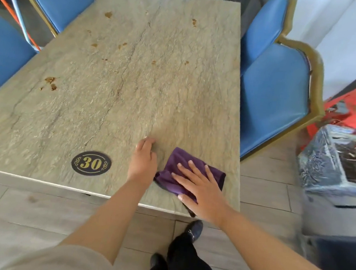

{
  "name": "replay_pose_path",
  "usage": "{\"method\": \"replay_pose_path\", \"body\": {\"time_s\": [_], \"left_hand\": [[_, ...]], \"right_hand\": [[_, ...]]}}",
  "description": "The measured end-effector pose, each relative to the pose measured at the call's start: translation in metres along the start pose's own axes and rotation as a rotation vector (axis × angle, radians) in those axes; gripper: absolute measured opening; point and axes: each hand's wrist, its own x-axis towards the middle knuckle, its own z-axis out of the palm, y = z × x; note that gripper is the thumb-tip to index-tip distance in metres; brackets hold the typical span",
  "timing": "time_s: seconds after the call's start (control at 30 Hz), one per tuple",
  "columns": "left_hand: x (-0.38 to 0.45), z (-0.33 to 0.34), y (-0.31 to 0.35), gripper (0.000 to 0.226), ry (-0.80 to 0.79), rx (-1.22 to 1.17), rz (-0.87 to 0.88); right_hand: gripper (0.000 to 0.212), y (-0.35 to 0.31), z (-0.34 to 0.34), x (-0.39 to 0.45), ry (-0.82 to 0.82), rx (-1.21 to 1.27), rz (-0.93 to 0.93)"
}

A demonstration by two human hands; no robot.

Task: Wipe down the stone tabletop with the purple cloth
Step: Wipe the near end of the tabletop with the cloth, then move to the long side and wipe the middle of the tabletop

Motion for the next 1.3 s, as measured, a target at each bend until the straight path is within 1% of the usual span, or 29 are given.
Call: {"method": "replay_pose_path", "body": {"time_s": [0.03,0.07,0.1,0.13,0.17,0.2,0.23,0.3,0.37,0.43,0.5,0.6,0.67,0.73,0.83,0.9,1.0,1.13,1.23,1.3], "left_hand": [[-0.006,0.004,0.010,0.045,0.030,0.027,0.025],[-0.015,0.010,0.018,0.043,0.037,0.054,0.079],[-0.026,0.018,0.026,0.041,0.014,0.107,0.148],[-0.039,0.030,0.034,0.041,-0.025,0.211,0.217],[-0.053,0.044,0.040,0.045,-0.056,0.349,0.278],[-0.066,0.058,0.046,0.056,-0.091,0.492,0.307],[-0.076,0.069,0.051,0.069,-0.131,0.614,0.300],[-0.077,0.086,0.056,0.088,-0.184,0.754,0.243],[-0.054,0.093,0.057,0.091,-0.197,0.813,0.199],[-0.018,0.094,0.061,0.089,-0.183,0.846,0.160],[0.018,0.094,0.070,0.089,-0.200,0.846,0.077],[0.037,0.102,0.079,0.087,-0.174,0.842,-0.021],[0.017,0.115,0.086,0.085,-0.127,0.829,-0.034],[-0.028,0.133,0.097,0.084,-0.105,0.809,0.012],[-0.084,0.153,0.113,0.082,-0.145,0.800,0.085],[-0.088,0.154,0.115,0.080,-0.160,0.816,0.072],[-0.053,0.148,0.112,0.078,-0.119,0.824,0.025],[0.017,0.138,0.105,0.079,-0.037,0.802,-0.151],[0.051,0.136,0.110,0.079,0.030,0.751,-0.306],[0.045,0.151,0.123,0.079,0.087,0.743,-0.327]], "right_hand": [[0.047,0.005,-0.006,-0.009,0.059,0.122,0.009],[0.043,0.013,-0.011,-0.014,0.132,0.215,0.059],[0.043,0.024,-0.018,-0.015,0.203,0.269,0.142],[0.044,0.036,-0.025,-0.015,0.244,0.294,0.231],[0.045,0.049,-0.031,-0.015,0.243,0.296,0.294],[0.045,0.059,-0.037,-0.014,0.209,0.279,0.324],[0.045,0.069,-0.040,-0.013,0.167,0.246,0.321],[0.046,0.086,-0.045,-0.009,0.108,0.185,0.283],[0.046,0.100,-0.050,-0.005,0.081,0.165,0.244],[0.047,0.112,-0.056,0.001,0.062,0.175,0.200],[0.049,0.123,-0.064,0.008,0.022,0.177,0.164],[0.050,0.142,-0.075,0.018,-0.013,0.189,0.148],[0.049,0.156,-0.080,0.027,0.014,0.194,0.113],[0.047,0.166,-0.082,0.035,0.023,0.184,0.051],[0.045,0.174,-0.083,0.043,0.032,0.182,0.020],[0.041,0.177,-0.083,0.047,0.046,0.194,-0.012],[0.037,0.185,-0.086,0.055,0.051,0.205,-0.051],[0.037,0.195,-0.091,0.068,0.050,0.258,-0.053],[0.043,0.205,-0.102,0.090,0.029,0.275,0.000],[0.050,0.210,-0.108,0.112,0.016,0.241,0.047]]}}
